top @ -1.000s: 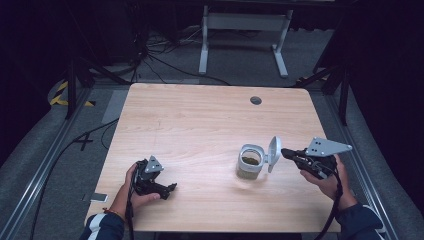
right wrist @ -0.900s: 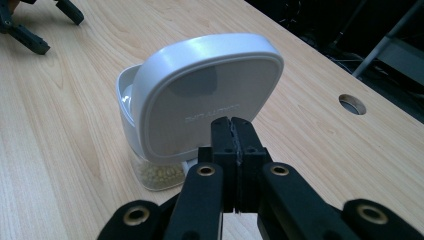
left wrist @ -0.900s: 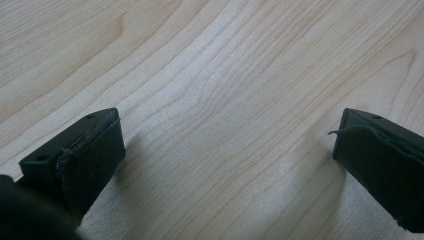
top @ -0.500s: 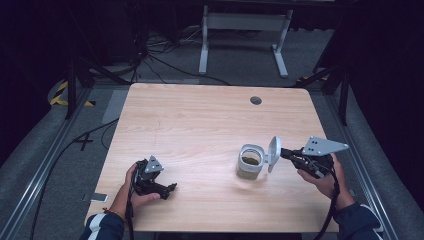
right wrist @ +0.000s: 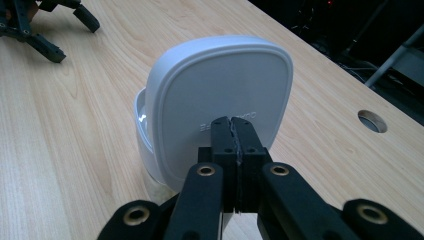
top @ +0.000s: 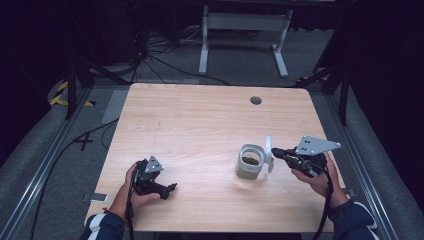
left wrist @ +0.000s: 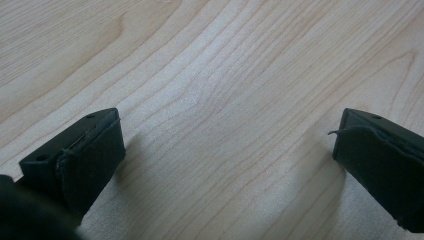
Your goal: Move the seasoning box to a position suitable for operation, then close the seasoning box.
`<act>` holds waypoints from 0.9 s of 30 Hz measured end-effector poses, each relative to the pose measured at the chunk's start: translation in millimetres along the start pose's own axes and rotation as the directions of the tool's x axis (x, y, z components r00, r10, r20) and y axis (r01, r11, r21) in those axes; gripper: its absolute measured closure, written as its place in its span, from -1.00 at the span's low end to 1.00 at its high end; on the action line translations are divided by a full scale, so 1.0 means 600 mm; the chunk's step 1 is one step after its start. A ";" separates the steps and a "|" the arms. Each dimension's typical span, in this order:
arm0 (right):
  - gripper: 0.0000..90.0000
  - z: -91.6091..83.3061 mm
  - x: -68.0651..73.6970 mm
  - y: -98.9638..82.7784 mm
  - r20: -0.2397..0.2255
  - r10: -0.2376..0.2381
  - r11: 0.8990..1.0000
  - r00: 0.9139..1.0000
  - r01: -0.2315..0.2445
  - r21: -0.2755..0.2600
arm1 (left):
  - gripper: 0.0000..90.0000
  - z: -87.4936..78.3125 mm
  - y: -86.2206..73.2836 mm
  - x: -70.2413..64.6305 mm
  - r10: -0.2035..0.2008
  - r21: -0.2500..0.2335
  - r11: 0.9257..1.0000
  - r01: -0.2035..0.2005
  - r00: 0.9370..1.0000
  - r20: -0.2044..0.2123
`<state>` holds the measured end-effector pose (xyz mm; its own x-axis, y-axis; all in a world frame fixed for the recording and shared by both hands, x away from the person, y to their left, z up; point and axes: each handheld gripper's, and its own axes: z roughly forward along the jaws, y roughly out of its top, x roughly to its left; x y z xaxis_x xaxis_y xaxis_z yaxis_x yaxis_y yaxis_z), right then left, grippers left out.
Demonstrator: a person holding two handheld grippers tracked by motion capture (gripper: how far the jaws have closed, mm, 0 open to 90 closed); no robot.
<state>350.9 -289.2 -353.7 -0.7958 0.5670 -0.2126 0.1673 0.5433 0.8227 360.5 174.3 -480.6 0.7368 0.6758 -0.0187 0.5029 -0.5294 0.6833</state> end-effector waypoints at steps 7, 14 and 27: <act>1.00 0.008 0.007 0.002 -0.015 -0.009 1.000 1.000 0.009 0.008 | -0.99 0.000 0.000 0.000 0.000 0.000 1.000 0.000 1.000 0.001; 1.00 0.005 0.004 0.000 -0.008 -0.011 1.000 1.000 0.011 0.009 | -0.99 0.000 0.000 0.000 0.002 0.000 1.000 -0.002 1.000 0.001; 1.00 -0.016 0.000 -0.002 0.026 -0.023 1.000 0.999 0.022 0.019 | -0.99 0.000 0.000 0.000 0.000 -0.003 1.000 0.000 1.000 0.001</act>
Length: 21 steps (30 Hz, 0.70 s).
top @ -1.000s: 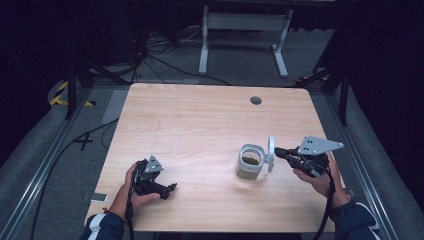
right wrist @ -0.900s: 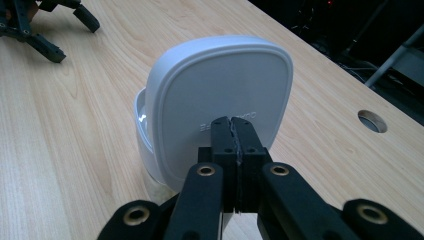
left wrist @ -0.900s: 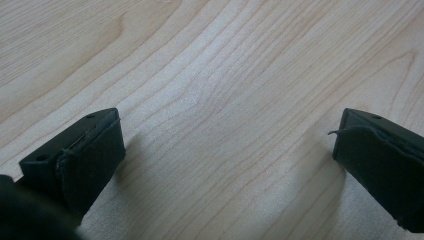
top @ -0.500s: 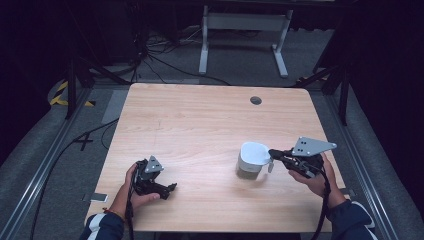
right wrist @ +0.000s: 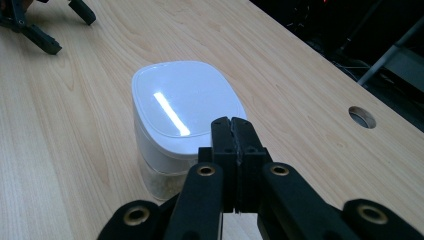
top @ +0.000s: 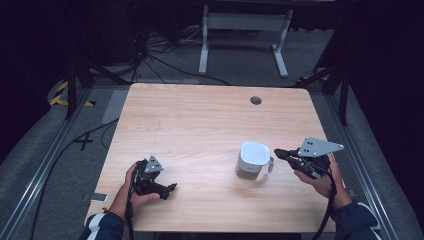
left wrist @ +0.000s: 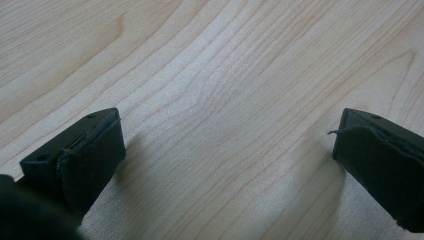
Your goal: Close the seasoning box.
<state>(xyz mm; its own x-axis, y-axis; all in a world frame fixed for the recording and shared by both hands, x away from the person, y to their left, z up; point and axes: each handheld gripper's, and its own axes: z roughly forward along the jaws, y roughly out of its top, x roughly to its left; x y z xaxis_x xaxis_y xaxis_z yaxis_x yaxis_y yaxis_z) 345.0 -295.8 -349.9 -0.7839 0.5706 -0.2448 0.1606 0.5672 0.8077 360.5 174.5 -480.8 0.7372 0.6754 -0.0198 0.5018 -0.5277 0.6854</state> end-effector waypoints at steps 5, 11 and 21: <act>1.00 -0.012 0.000 -0.009 0.014 -0.004 1.000 1.000 0.003 0.026 | -0.99 0.000 0.000 0.001 0.005 0.003 1.000 -0.005 1.000 0.002; 1.00 -0.031 -0.005 -0.027 0.036 0.001 0.999 0.999 -0.002 0.047 | -0.99 0.000 0.000 0.001 0.005 0.003 1.000 -0.005 1.000 0.002; 0.85 -0.044 -0.003 -0.066 0.050 0.003 0.993 0.999 -0.009 0.116 | -0.99 0.000 0.000 0.001 0.005 0.003 1.000 -0.005 1.000 0.002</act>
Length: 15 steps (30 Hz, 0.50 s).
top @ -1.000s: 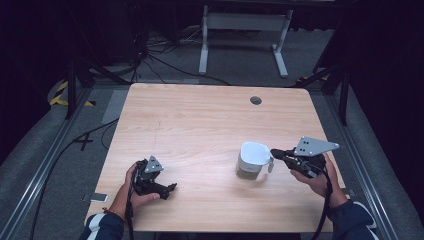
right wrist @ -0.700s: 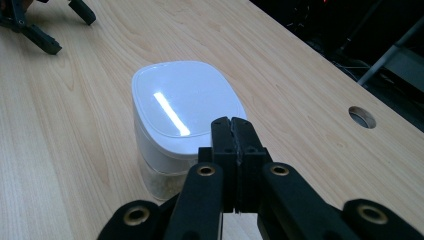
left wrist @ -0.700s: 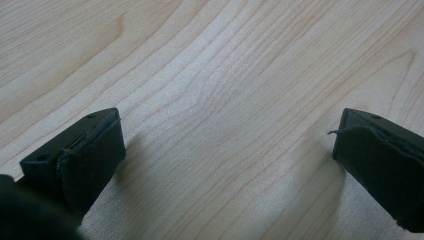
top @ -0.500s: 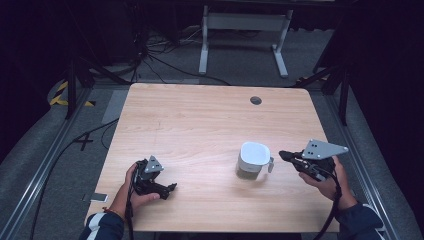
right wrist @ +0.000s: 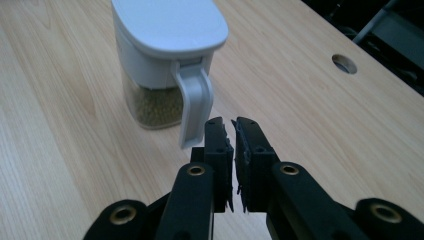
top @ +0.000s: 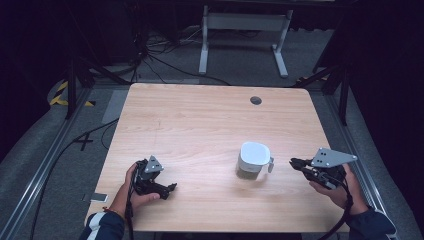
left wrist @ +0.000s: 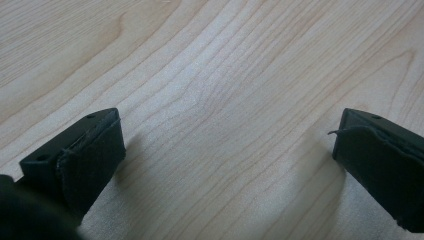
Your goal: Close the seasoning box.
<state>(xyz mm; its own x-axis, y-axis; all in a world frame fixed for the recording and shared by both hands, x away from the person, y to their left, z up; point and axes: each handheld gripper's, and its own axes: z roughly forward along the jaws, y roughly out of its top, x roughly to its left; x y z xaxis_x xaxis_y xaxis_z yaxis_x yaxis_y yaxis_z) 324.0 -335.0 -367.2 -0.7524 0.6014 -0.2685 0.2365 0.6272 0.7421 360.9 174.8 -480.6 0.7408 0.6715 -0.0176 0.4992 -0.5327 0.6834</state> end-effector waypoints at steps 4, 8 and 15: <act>0.60 -0.003 -0.002 -0.024 0.006 0.015 1.000 1.000 -0.015 0.007 | -0.99 0.000 0.000 0.000 0.000 0.002 1.000 0.000 1.000 0.002; 0.33 -0.003 -0.003 -0.058 0.023 0.034 0.999 0.999 -0.035 0.029 | -0.99 0.000 0.000 0.000 0.000 0.002 1.000 0.000 1.000 0.002; -0.03 -0.012 -0.004 -0.142 0.049 0.145 0.989 0.988 -0.146 0.018 | -0.99 0.000 0.001 0.001 0.002 0.002 1.000 -0.002 1.000 0.003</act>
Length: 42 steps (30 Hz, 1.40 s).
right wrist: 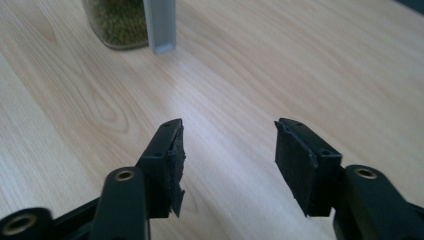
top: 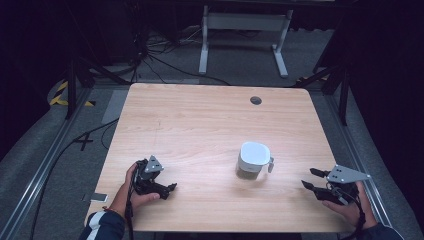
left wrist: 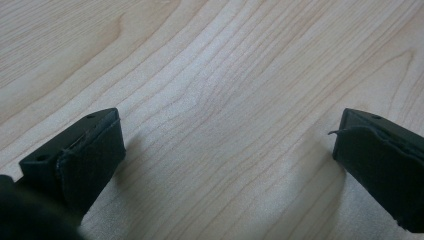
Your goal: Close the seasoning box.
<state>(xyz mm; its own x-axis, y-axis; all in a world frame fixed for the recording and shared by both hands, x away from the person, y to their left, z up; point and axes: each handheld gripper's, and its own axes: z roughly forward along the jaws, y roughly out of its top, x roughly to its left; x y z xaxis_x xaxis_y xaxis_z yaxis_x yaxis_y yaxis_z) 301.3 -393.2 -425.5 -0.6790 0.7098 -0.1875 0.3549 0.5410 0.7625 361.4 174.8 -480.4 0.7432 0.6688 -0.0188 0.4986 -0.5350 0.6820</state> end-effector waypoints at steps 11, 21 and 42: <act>-0.32 0.010 -0.006 -0.074 -0.011 0.121 0.991 0.993 -0.120 0.056 | -0.99 0.000 0.000 0.000 -0.004 -0.001 1.000 0.004 1.000 0.000; -0.43 0.013 -0.013 -0.084 -0.009 0.180 0.982 0.984 -0.179 0.055 | -0.99 0.000 0.000 0.000 -0.001 0.000 1.000 0.001 1.000 -0.001; -0.49 0.016 -0.014 -0.082 -0.006 0.191 0.980 0.982 -0.191 0.057 | -0.99 0.000 0.000 0.000 -0.002 -0.001 1.000 0.002 1.000 0.000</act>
<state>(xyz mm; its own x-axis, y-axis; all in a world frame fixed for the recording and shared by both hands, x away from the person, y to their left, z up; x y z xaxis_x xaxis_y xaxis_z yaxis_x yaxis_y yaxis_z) 295.8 -421.7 -467.4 -0.6025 0.7974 -0.0344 0.5141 0.4207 0.7475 361.2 174.6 -480.5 0.7421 0.6700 -0.0204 0.5001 -0.5331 0.6825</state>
